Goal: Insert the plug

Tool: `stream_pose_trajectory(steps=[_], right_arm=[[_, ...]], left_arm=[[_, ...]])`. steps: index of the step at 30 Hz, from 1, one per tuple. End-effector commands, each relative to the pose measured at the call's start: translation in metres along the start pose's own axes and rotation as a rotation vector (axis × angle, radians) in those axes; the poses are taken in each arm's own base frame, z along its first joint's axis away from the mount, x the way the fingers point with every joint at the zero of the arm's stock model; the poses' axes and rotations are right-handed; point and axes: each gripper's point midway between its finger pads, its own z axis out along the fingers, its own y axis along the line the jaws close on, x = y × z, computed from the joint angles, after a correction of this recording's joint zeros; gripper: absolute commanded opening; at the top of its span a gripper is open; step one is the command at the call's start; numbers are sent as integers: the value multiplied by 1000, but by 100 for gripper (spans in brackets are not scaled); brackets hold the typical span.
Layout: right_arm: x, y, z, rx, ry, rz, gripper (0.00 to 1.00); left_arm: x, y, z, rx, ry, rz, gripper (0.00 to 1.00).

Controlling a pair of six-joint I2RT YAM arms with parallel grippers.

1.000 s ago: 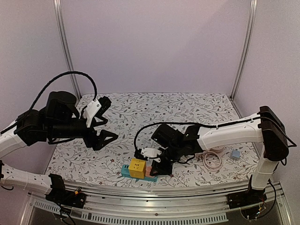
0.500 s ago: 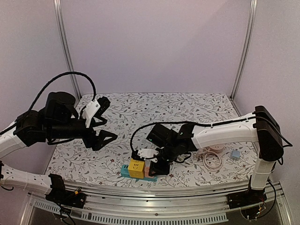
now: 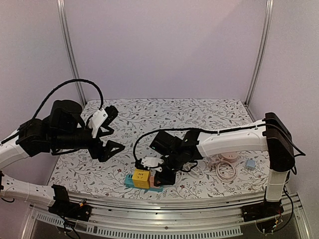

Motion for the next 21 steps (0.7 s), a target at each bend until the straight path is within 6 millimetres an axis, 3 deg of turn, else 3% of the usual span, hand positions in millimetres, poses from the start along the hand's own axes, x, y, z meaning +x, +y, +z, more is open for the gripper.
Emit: stream_pose_trajectory(steps=[1,15,18,21], right_arm=[[84,0,46,3,299,55,0],[117,0,80,-18,402,85,0],[113,-5,81,7,394,82,0],[96,-9,73,36,333,84,4]], left_arm=[[4,0,-1,-5,-2,17,82],[5,8,-3,-27,17,32,82],[4,9,-4,-29,19,32,82],[3,10,-5,-32,22,30,82]])
